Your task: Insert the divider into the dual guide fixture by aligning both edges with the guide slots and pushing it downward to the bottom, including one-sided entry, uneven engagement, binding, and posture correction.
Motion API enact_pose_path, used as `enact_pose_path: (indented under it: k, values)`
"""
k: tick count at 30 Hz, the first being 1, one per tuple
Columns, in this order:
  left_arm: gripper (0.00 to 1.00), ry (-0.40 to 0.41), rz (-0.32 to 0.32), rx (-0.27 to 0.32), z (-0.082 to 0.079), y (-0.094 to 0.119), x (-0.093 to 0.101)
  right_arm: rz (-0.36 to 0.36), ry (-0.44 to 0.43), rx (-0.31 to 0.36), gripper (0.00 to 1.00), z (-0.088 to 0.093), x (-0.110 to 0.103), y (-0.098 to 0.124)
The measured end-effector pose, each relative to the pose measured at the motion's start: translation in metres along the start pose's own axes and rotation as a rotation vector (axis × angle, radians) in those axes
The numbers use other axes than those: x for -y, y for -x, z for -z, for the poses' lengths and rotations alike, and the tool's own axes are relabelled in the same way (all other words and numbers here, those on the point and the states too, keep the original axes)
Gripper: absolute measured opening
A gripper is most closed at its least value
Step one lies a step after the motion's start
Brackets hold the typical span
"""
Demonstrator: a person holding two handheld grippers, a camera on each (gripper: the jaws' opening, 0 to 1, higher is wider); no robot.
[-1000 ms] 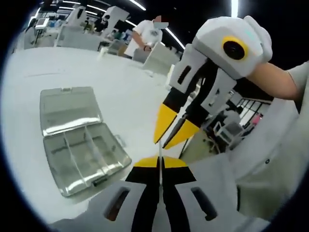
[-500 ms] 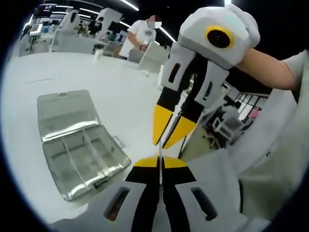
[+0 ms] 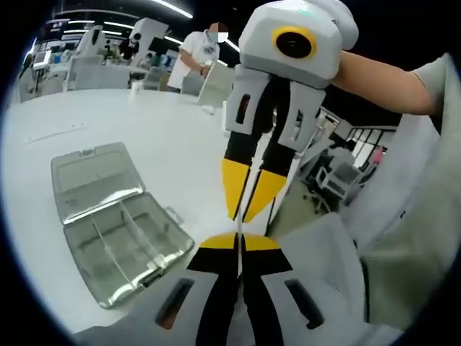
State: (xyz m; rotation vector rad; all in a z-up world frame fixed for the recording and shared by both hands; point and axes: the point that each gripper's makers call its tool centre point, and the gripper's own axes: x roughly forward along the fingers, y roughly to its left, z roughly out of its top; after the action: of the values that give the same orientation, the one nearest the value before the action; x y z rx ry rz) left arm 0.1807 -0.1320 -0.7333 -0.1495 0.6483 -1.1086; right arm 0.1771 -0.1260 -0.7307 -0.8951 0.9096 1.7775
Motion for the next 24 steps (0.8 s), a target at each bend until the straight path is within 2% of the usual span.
enact_pose_path:
  k: [11,19,24]
  values:
    - [0.00,-0.023,-0.008,0.001,-0.001,0.000,-0.003,0.007,0.012,-0.011,0.00,0.000,-0.002,0.001]
    - [0.06,-0.028,-0.027,0.001,-0.001,0.003,-0.007,0.031,-0.005,-0.041,0.00,0.002,0.002,0.002]
    - [0.11,-0.041,-0.050,0.003,-0.002,0.006,-0.010,0.047,-0.067,-0.054,0.00,0.002,0.007,0.003]
